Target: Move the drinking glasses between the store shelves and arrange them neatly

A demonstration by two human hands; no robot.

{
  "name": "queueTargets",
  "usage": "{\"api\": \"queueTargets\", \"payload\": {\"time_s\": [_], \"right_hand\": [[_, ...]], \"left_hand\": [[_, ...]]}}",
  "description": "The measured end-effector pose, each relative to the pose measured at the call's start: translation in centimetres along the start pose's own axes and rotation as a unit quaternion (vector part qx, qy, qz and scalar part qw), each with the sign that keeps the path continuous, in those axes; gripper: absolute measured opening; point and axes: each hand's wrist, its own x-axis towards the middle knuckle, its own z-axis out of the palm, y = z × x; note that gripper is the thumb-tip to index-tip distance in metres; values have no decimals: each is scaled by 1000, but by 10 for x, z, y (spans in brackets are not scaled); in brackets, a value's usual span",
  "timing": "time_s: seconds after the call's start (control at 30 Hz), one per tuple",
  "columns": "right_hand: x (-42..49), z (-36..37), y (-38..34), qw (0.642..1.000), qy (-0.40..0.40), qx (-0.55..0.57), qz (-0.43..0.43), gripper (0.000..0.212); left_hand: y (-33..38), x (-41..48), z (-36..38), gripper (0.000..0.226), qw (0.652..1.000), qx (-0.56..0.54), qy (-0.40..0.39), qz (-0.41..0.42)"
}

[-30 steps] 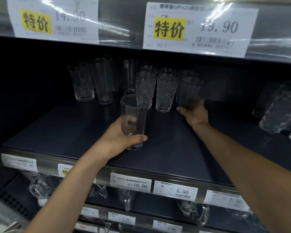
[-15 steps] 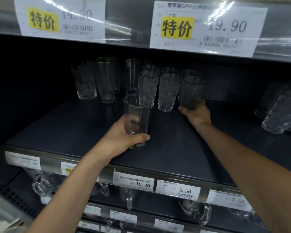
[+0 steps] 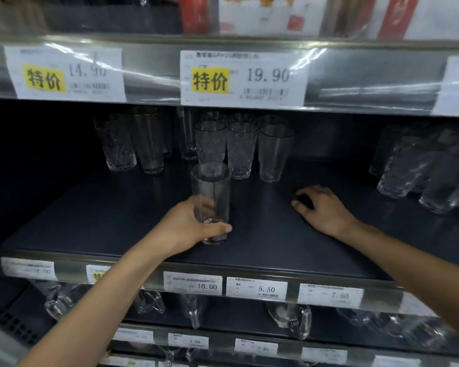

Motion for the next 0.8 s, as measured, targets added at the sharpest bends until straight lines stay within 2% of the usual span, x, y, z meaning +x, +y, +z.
{"api": "queueTargets", "payload": {"time_s": [0.07,0.13,0.23,0.4,0.63,0.8], "right_hand": [[-17,-13,20,998,-16,-46,-33,47],[-32,-29,39,995,-35,-86,-43,50],[-48,-47,66,992,-49,-118,-5,56],[-51,-54,83,994,-34,-100,42,63],[-51,-53,85,995,-18,-88,34,64],[-49,-53,86,997,-7,-73,31,64]], "left_hand": [[7,3,9,58,998,58,-14,-1],[17,4,22,58,997,68,-34,6],[39,7,52,50,996,77,-36,27],[67,24,113,71,995,65,50,63],[99,67,166,64,967,187,123,124],[107,100,191,63,966,178,169,78]]}}
